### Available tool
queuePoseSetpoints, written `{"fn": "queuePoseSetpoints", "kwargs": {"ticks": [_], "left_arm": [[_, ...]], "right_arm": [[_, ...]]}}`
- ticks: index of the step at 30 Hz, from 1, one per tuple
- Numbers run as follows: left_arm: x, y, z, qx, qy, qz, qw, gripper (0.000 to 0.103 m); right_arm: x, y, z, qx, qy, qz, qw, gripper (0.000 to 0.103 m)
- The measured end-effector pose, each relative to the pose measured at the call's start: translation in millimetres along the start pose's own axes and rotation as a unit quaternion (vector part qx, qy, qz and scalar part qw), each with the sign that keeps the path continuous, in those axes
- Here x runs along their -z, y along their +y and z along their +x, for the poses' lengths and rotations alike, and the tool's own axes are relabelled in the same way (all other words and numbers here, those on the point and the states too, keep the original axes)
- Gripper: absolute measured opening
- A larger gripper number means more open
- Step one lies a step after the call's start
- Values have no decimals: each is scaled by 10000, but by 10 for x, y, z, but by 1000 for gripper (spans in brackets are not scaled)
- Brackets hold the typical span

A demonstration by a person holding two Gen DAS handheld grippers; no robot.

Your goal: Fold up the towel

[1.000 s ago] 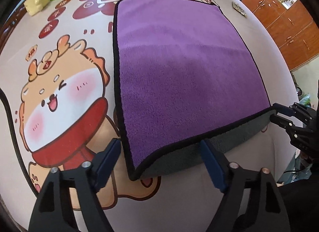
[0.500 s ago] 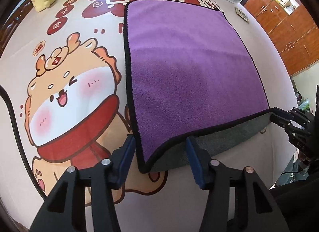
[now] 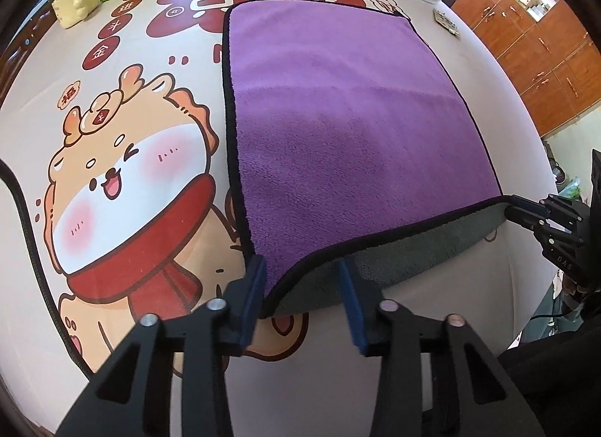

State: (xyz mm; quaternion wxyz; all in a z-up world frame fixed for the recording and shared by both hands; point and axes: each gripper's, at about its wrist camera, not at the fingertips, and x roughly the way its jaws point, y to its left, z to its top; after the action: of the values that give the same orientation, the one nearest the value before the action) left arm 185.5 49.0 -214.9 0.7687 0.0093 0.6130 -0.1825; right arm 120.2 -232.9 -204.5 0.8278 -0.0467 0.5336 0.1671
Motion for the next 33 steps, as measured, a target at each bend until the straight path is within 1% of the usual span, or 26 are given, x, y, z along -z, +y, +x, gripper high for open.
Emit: {"fn": "queuePoseSetpoints", "kwargs": {"ticks": [1, 3, 8, 15, 26, 33], "left_arm": [[1, 0, -1, -21, -5, 9, 10000, 30], [-6, -2, 0, -82, -20, 35, 10000, 17], [5, 2, -10, -110, -64, 31, 9999, 11], [29, -11, -14, -193, -123, 66, 9997, 8], [12, -9, -19, -244, -149, 37, 9996, 8], [-35, -27, -142, -300, -276, 103, 9991, 8]], "right_arm": [[4, 1, -4, -7, 2, 0, 10000, 12], [11, -2, -13, -34, 0, 4, 10000, 11], [21, 5, -19, -39, -10, -11, 10000, 10], [21, 10, -20, -45, -18, -21, 10000, 7], [18, 10, -16, -25, -15, 4, 10000, 7], [-49, 1, -115, -11, -102, 8, 9999, 7]]}}
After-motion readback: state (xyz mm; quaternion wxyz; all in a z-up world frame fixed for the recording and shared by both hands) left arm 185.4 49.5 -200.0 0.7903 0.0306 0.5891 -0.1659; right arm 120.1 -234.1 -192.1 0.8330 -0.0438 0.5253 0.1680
